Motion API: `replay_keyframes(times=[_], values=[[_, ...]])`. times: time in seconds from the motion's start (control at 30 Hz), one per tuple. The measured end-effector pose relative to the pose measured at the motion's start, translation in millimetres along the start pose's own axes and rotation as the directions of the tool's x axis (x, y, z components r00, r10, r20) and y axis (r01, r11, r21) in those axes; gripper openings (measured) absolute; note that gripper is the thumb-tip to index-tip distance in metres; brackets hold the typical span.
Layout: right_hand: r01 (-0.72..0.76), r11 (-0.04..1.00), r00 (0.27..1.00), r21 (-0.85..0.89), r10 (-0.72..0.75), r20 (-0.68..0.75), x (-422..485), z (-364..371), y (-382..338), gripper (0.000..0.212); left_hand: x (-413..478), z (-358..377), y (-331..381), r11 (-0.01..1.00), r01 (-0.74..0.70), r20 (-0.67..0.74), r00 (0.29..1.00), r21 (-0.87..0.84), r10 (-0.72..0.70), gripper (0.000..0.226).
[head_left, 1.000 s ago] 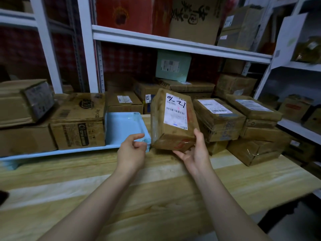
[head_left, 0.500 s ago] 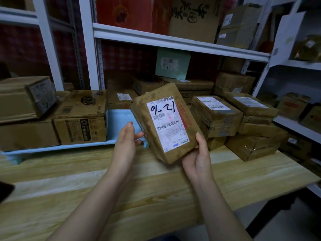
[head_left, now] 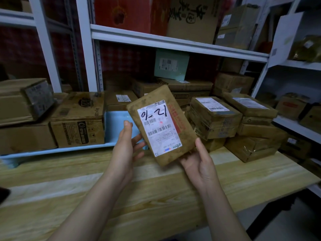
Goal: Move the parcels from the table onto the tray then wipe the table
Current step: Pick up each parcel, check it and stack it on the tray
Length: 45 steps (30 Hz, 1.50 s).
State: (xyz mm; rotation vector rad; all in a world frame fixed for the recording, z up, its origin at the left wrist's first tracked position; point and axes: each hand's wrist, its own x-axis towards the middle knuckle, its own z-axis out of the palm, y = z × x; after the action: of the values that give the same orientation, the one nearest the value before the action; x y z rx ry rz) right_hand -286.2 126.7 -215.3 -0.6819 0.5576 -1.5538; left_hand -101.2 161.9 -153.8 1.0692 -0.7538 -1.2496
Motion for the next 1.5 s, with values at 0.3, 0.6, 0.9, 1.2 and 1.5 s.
replay_keyframes(times=[0.3,0.6,0.9,1.2,1.5], values=[[-0.011,0.987,0.999,0.158,0.017,-0.033,4.0,-4.4,-5.7,0.069,-3.6,3.8,7.9,1.000,0.011,0.051,0.999,-0.012,-0.011,0.055],[-0.050,0.989,0.998,0.138,0.054,-0.028,3.2,-1.2,-4.5,0.063,-5.0,2.3,7.9,0.999,-0.031,0.037,0.999,0.025,0.030,0.036],[-0.009,0.985,0.995,0.171,0.025,-0.095,0.6,-0.3,-2.2,0.067,-7.9,2.5,8.1,0.998,-0.060,0.080,0.995,-0.005,0.060,0.048],[-0.083,0.996,0.996,0.027,0.084,-0.027,4.7,-3.9,4.8,0.055,-6.4,-2.0,6.3,0.998,-0.062,0.093,0.994,-0.001,0.062,0.029],[-0.066,0.984,0.996,0.165,0.076,-0.056,5.8,-2.6,5.7,0.067,-2.6,-4.0,2.8,0.996,-0.082,0.058,0.995,-0.045,0.085,0.031]])
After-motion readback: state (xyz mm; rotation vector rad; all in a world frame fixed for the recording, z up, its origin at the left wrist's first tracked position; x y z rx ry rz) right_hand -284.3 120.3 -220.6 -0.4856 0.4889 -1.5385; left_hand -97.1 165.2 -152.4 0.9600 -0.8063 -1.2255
